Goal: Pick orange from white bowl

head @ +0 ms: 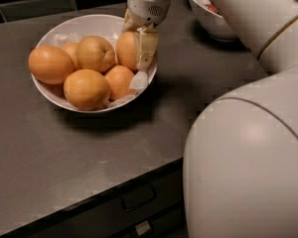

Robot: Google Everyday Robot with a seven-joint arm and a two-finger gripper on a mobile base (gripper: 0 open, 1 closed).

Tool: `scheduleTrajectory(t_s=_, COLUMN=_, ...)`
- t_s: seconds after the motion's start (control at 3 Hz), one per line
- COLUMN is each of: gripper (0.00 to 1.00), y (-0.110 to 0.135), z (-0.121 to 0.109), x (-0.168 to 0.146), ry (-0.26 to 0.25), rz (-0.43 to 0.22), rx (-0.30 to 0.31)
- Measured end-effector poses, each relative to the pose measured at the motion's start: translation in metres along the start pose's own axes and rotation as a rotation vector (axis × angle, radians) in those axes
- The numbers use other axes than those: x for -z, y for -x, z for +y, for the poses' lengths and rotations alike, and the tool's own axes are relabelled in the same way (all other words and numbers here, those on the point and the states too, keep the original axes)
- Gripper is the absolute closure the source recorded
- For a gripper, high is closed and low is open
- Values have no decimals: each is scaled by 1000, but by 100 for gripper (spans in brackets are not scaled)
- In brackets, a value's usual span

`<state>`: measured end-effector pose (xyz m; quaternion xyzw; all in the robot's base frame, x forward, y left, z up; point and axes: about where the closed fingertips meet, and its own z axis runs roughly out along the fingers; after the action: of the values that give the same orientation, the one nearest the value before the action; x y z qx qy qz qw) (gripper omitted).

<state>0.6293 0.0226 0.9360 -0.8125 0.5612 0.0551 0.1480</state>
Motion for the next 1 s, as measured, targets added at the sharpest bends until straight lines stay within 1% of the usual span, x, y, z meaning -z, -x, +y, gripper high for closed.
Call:
scheduleTrajectory(t_s=0.67, gripper=28, y=-1, z=-1, x=-3, ry=6, rz=-2, rx=-2)
scheduleTrajectory(t_s=1.0, gripper=33, y=17, z=-22, x=2, ry=-86, rz=10, rx=80)
